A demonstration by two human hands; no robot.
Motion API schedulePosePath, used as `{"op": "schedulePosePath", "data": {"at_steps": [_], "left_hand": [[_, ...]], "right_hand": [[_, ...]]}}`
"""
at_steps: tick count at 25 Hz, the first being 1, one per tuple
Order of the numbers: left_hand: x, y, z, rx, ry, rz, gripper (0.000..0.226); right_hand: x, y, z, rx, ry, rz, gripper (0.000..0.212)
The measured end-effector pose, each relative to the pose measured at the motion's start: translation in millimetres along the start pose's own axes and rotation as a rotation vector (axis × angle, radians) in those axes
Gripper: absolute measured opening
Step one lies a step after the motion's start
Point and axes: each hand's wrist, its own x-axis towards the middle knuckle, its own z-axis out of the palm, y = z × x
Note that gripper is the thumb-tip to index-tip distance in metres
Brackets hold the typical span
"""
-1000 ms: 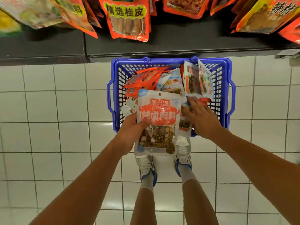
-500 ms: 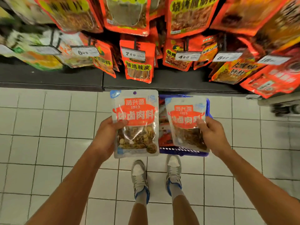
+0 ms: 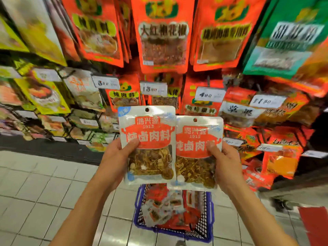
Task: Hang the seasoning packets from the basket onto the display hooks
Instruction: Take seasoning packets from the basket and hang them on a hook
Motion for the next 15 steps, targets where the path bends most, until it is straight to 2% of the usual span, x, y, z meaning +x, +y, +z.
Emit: {"op": "schedulePosePath", "data": {"at_steps": [3, 6, 11, 15], "left_hand": [[-29, 101, 13, -0.011, -0.037, 0.182, 0.045], [-54, 184, 17, -0.014, -0.029, 0.351, 0.046], [-88, 278, 4, -0.07, 0.044, 0.545, 0.032], [-94, 321, -26, -0.097, 0.073, 0.608, 0.015]], "right_hand": [[-3, -106, 16, 0.022, -0.021, -0.158, 0.017], [-5, -196, 38, 0.064, -0.058, -0.306, 0.022], [-14, -302, 78, 0.025, -0.075, -0.551, 0.018], [-15, -351, 118, 0.032, -0.135, -0.664, 0.024]]}}
